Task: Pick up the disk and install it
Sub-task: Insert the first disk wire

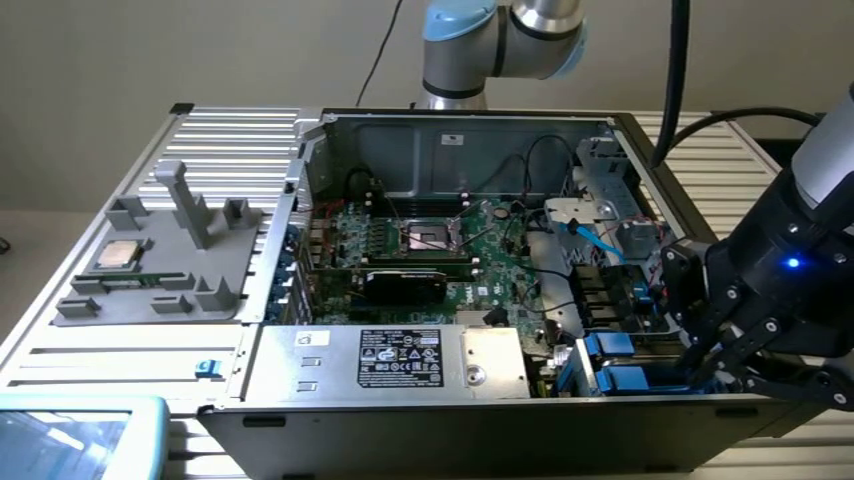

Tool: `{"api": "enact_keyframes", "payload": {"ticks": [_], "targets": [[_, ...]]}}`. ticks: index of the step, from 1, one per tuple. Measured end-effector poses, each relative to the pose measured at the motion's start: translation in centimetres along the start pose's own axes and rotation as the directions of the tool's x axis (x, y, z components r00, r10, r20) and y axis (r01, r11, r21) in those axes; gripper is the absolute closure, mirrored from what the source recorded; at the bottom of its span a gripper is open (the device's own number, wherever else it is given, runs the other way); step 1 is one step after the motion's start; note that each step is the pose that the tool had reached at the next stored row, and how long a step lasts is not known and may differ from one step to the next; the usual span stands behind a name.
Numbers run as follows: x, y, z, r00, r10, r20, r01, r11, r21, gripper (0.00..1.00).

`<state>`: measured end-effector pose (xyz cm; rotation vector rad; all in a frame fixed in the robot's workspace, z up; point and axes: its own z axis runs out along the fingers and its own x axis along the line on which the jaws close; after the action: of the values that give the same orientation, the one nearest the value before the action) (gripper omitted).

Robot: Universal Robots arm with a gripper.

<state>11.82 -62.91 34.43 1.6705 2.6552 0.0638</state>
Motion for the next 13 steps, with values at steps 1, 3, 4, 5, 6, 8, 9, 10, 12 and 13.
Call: {"api": "enact_keyframes", "payload": {"ticks": [1, 3, 4, 5, 6, 8, 9, 10, 12, 13], "targets": [[0.00, 0.00, 0.00, 1.0000, 0.009, -0.0009, -0.009, 1.0000, 0.0024, 0.83], [0.00, 0.00, 0.00, 0.9996, 0.030, -0.0025, -0.030, 0.9995, 0.0071, 0.83], [0.00, 0.00, 0.00, 0.9992, 0.041, -0.0029, -0.041, 0.9991, 0.0088, 0.83], [0.00, 0.00, 0.00, 0.9987, 0.051, -0.0030, -0.051, 0.9987, 0.0096, 0.83], [0.00, 0.00, 0.00, 0.9987, 0.052, -0.0030, -0.052, 0.9986, 0.0097, 0.83], [0.00, 0.00, 0.00, 0.9986, 0.052, -0.0030, -0.052, 0.9986, 0.0101, 0.83], [0.00, 0.00, 0.00, 0.9983, 0.059, -0.0032, -0.059, 0.9982, 0.0108, 0.83], [0.00, 0.00, 0.00, 0.9975, 0.070, -0.0033, -0.070, 0.9975, 0.0118, 0.83], [0.00, 0.00, 0.00, 0.9955, 0.094, -0.0033, -0.094, 0.9954, 0.0137, 0.83], [0.00, 0.00, 0.00, 0.9943, 0.106, -0.0033, -0.106, 0.9942, 0.0145, 0.83]]}}
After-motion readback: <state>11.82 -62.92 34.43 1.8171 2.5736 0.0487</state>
